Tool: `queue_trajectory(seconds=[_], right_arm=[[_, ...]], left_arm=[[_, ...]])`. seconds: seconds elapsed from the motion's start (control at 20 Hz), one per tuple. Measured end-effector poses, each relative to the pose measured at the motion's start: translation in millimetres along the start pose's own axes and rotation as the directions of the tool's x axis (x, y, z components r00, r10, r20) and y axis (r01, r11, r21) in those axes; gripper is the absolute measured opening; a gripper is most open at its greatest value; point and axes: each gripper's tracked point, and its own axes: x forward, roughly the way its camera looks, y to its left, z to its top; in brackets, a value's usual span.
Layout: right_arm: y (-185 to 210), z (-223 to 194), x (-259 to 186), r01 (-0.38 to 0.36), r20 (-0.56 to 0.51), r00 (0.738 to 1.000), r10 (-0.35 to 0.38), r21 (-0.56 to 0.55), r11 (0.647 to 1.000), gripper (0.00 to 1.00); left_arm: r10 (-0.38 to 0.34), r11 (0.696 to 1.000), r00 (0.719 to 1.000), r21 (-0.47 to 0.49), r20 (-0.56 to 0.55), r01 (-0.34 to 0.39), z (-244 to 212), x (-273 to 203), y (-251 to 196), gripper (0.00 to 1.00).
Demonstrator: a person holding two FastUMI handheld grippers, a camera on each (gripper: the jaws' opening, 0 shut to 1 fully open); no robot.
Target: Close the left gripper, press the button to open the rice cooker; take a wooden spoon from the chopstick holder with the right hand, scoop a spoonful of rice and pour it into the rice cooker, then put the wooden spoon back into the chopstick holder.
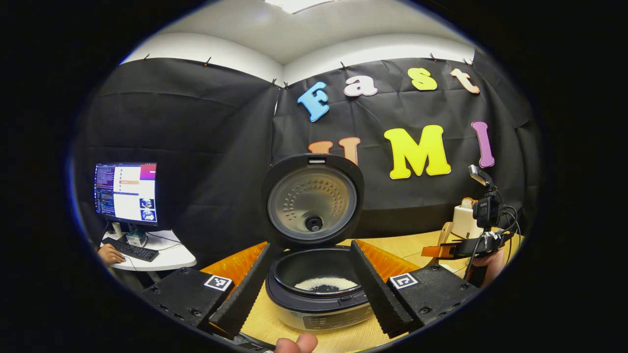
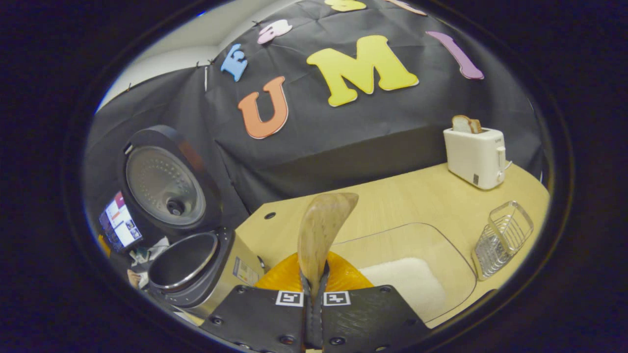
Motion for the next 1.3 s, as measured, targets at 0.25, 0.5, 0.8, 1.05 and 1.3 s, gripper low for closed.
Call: queue_trajectory(seconds=[0.25,0.5,0.8,1.05,1.3], right_arm=[[-5,10,-2,-0.052,0.023,0.999,0.049,0.189,0.981,0.0],[-32,21,-9,-0.096,0.053,0.995,0.083,0.339,0.936,0.0],[-64,34,-27,-0.101,0.087,0.994,0.071,0.405,0.909,0.0],[-94,53,-37,-0.091,0.123,0.992,0.038,0.465,0.881,0.0],[-91,86,-43,-0.134,0.164,0.985,0.058,0.503,0.854,0.01]], left_arm=[[0.004,1.0,1.0,-0.001,-0.003,-0.004,-1,-2,5,1.0],[-0.002,1.0,1.0,-0.015,-0.008,0.002,0,-2,4,1.0],[-0.013,1.0,1.0,-0.008,-0.004,0.013,2,-4,0,1.0],[-0.003,1.0,1.0,-0.005,0.005,0.003,4,-6,6,1.0],[0.018,1.0,1.0,-0.001,0.002,-0.018,2,-6,17,1.0]])
